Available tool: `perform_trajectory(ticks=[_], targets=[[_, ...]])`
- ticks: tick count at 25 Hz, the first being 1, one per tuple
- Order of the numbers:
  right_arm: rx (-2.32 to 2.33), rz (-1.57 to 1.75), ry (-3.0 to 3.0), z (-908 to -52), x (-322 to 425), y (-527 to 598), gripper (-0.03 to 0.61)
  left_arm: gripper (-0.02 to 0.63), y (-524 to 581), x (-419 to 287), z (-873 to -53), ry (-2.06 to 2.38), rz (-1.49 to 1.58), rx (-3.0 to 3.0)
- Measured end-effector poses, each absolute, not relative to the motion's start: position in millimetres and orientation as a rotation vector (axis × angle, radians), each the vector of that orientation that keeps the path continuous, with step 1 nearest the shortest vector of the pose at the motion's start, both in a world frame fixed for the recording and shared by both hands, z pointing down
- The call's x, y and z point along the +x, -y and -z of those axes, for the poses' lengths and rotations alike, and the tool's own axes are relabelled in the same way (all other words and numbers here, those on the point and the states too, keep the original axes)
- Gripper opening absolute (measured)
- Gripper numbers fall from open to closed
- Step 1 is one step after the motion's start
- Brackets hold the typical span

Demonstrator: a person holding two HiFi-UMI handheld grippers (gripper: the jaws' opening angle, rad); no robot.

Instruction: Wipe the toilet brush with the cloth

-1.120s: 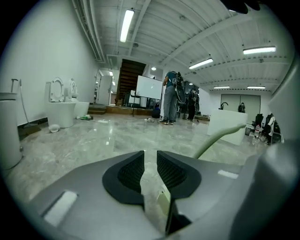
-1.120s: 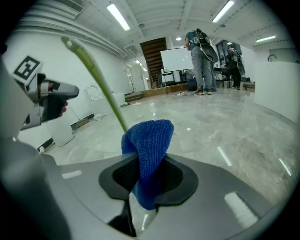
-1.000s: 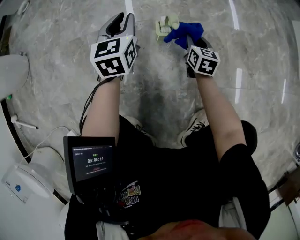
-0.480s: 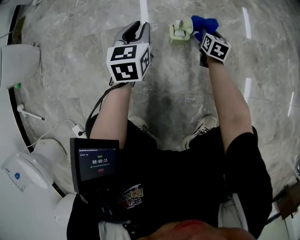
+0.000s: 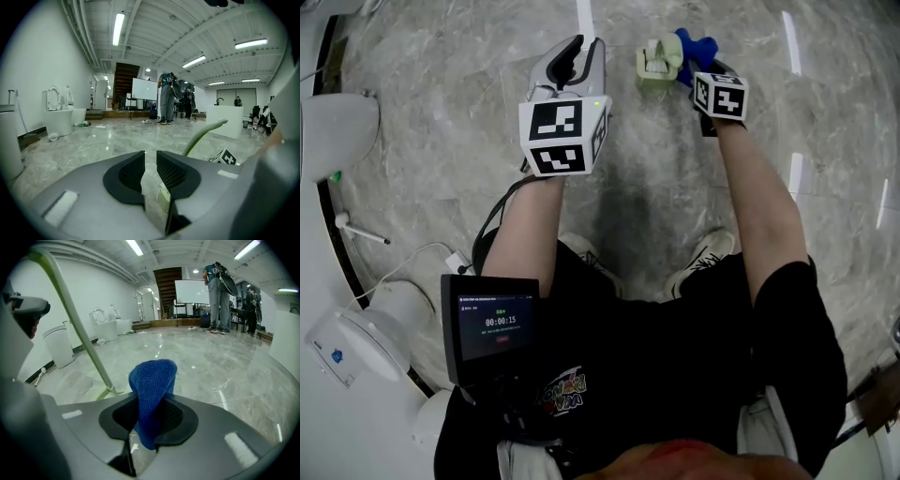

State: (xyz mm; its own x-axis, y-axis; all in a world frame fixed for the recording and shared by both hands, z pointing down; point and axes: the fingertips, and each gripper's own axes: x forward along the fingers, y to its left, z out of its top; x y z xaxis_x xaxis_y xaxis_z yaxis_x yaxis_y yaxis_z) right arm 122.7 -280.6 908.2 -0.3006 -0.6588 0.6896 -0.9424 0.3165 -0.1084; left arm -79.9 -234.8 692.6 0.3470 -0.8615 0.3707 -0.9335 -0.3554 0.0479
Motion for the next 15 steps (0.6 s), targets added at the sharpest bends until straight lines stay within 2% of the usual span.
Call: perform_trajectory(ticks=[15], targets=[[0.909, -0.428, 2.118, -902, 121, 238, 0.095, 0.08, 213, -37, -657, 1.518, -0.35, 2.56]])
